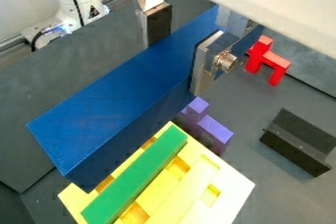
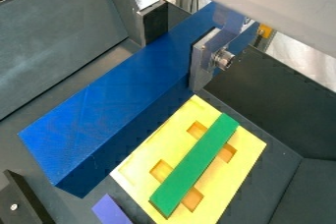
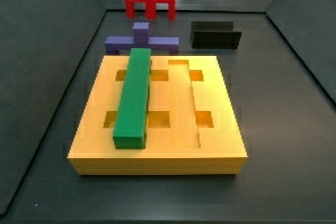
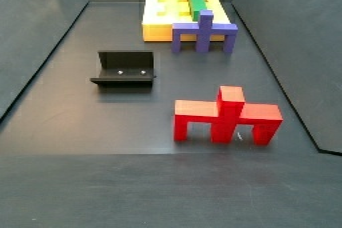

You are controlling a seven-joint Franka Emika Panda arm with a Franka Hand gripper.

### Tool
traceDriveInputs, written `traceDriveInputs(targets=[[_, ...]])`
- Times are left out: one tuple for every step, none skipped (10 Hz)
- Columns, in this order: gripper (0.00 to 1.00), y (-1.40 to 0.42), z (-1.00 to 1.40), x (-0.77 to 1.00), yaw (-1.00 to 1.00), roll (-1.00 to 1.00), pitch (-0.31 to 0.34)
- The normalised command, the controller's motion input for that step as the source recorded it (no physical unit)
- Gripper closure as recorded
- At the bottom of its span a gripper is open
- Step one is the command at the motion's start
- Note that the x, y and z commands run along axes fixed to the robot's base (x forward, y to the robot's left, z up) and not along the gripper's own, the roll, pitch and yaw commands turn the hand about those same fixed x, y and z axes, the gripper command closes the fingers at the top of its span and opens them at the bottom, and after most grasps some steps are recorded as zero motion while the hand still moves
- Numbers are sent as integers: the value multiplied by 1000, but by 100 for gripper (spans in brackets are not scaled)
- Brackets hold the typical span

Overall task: Pick up the blue object. Move up. Move to above the board. Insert the blue object.
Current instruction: Insert the blue object.

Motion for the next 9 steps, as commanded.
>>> traceDriveInputs(targets=[[100,229,-257,243,0,-79,0],[100,257,-514,477,0,-146,0],[100,100,-506,617,0,-121,0],[100,43,-529,631,0,-84,0],[100,0,-626,363,0,-19,-39],[100,-266,-700,326,131,7,-99],[100,-463,-831,429,206,147,-89],[100,-346,-751,394,143,234,-39],[100,-211,-760,380,146,249,0]])
